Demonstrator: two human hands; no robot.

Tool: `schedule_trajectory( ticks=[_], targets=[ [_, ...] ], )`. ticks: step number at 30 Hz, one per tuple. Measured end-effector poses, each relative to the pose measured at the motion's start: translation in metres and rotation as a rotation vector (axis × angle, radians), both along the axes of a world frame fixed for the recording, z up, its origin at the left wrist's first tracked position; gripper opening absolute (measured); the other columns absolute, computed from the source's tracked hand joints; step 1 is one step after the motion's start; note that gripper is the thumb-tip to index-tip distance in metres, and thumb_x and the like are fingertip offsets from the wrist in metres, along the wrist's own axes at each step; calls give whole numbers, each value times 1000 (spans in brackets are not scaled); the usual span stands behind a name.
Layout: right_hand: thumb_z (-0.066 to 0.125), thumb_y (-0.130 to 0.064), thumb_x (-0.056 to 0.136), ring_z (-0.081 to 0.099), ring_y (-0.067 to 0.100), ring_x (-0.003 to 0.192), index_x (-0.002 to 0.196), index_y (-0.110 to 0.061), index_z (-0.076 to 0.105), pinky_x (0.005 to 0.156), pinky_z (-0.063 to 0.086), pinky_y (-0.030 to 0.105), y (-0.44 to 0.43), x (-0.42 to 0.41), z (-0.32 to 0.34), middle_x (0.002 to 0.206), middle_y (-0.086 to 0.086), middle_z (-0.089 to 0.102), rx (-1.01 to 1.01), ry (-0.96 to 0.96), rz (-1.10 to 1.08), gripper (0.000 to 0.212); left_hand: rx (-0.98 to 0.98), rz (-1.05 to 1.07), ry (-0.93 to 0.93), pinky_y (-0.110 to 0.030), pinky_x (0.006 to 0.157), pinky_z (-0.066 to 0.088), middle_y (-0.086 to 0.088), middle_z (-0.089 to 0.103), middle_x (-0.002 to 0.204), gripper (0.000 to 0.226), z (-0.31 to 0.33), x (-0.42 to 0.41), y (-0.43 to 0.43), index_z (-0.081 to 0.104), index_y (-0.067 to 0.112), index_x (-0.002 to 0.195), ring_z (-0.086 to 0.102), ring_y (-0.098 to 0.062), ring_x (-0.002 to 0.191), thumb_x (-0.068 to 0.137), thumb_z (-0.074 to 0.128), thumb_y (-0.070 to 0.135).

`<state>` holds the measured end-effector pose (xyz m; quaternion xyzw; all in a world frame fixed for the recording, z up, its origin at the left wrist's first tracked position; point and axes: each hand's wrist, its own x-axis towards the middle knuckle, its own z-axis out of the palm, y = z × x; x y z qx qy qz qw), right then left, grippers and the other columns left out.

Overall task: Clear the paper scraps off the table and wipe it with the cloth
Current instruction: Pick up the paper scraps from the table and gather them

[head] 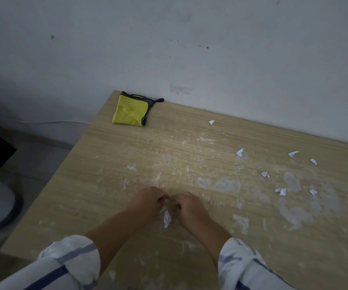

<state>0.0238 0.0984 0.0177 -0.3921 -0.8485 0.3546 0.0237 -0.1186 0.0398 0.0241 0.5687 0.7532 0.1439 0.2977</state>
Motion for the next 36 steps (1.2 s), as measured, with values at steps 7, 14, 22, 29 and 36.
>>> schedule_trajectory(
  ticks=[7,14,22,29,36],
  targets=[
    [45,-24,90,31,25,131,143,-14,31,110,29,32,-43,4,-9,145,6,35,70,-116,56,56,159,12,3,-35,99,42,-4,59,119,36,-26,17,-41,59,15,117,50,-20,110,88,38,18],
    [14,-26,98,10,25,144,148,-16,12,118,13,36,-60,5,-24,158,7,7,147,-180,3,51,150,-5,56,-22,115,4,-2,18,156,50,-25,36,-62,16,14,148,12,-16,143,101,28,23],
    [37,-17,96,20,23,141,146,-18,22,114,21,36,-50,42,-10,153,6,23,204,-106,-144,52,154,-62,250,-36,115,15,-12,32,151,74,-24,49,-50,31,6,143,22,-27,142,78,14,35],
    [33,-26,97,19,24,141,141,-17,32,113,16,42,-32,110,-19,152,6,26,226,-288,-241,45,53,-386,397,-38,110,6,-4,68,116,52,-29,117,-25,69,16,110,62,-26,112,74,37,32],
    [39,-42,85,60,26,110,113,-19,60,86,49,42,-3,173,-19,120,7,62,312,-320,-305,42,-2,-361,359,-37,110,4,-8,61,127,56,-50,167,13,63,12,119,56,-27,120,82,36,45]
  ],
)
